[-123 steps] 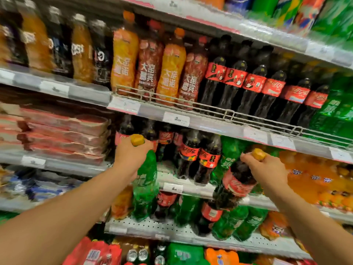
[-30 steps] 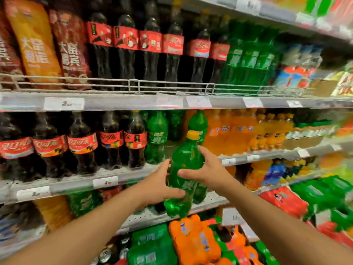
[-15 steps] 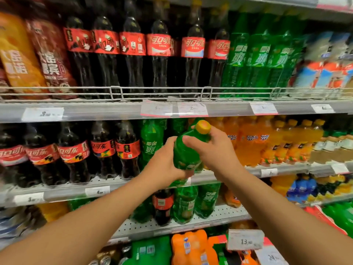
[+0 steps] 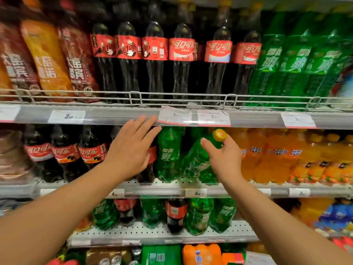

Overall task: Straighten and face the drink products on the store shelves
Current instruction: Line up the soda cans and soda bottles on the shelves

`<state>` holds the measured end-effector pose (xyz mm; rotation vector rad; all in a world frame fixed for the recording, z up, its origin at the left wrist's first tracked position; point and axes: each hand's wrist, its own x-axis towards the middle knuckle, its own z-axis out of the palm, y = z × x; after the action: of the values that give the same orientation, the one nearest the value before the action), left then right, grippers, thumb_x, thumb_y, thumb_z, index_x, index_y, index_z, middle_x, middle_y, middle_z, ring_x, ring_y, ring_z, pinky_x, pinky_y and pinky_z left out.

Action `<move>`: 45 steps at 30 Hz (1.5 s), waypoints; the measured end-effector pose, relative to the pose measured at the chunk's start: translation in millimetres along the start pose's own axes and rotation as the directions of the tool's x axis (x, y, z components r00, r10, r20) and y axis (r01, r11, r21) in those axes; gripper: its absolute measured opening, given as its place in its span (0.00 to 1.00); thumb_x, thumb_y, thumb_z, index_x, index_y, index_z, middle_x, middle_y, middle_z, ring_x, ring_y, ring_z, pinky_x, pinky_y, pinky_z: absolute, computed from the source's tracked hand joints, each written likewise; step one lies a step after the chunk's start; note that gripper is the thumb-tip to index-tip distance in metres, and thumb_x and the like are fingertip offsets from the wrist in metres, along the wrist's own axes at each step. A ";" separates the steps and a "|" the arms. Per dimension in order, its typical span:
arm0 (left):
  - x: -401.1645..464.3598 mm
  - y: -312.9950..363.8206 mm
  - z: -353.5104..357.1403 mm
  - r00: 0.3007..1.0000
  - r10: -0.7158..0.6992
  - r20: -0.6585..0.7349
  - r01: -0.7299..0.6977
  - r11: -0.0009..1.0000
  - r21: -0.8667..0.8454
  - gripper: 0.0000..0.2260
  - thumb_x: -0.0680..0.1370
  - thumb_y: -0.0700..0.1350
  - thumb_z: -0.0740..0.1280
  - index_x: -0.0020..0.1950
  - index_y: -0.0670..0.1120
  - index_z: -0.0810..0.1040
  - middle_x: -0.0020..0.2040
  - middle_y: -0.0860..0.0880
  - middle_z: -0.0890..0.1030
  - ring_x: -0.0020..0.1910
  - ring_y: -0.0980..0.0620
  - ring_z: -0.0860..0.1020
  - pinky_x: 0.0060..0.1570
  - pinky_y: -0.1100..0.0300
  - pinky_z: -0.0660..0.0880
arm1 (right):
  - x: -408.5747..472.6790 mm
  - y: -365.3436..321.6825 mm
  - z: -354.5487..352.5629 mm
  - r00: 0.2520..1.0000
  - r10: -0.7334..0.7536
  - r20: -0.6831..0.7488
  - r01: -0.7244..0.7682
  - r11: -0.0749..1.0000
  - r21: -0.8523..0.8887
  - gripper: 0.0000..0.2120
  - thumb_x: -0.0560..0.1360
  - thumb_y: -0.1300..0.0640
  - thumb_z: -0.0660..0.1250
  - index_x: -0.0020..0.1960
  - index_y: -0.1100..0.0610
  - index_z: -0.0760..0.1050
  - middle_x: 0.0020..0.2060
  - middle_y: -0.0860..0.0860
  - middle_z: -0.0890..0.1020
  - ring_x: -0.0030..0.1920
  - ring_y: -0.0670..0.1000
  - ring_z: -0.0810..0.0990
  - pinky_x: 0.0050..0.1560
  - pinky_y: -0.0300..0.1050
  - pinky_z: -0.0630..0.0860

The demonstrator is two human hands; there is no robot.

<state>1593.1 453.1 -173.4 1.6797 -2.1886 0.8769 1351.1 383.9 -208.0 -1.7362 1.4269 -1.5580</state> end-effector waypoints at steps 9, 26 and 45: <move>2.4 1.3 9.7 0.991 -0.031 -0.127 0.023 0.998 -0.063 0.35 0.62 0.38 0.73 0.70 0.38 0.72 0.70 0.41 0.72 0.67 0.38 0.73 0.64 0.43 0.69 | 22.9 2.6 32.3 0.986 0.052 0.159 -0.007 0.961 -0.275 0.23 0.72 0.39 0.69 0.36 0.56 0.67 0.29 0.51 0.73 0.28 0.50 0.72 0.26 0.44 0.63; 0.4 0.4 12.7 0.987 -0.040 -0.155 0.023 0.994 -0.111 0.36 0.60 0.34 0.69 0.70 0.39 0.72 0.70 0.42 0.72 0.68 0.39 0.72 0.64 0.42 0.70 | 77.4 -12.9 59.4 0.858 0.364 0.363 -0.138 0.843 -0.519 0.23 0.74 0.35 0.63 0.40 0.55 0.68 0.22 0.51 0.78 0.20 0.49 0.77 0.37 0.48 0.81; 5.4 -3.5 -16.9 0.995 -0.089 0.052 0.099 0.965 -0.241 0.35 0.69 0.35 0.65 0.76 0.48 0.63 0.77 0.50 0.61 0.76 0.47 0.60 0.69 0.49 0.60 | -23.1 -45.2 28.3 0.803 -0.439 0.404 0.574 0.752 -0.323 0.19 0.76 0.53 0.63 0.66 0.53 0.73 0.63 0.48 0.77 0.49 0.52 0.81 0.48 0.52 0.80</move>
<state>1592.0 458.3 -156.1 1.6777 -2.1218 0.5285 1398.4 412.7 -190.5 -2.6959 1.2565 -1.1583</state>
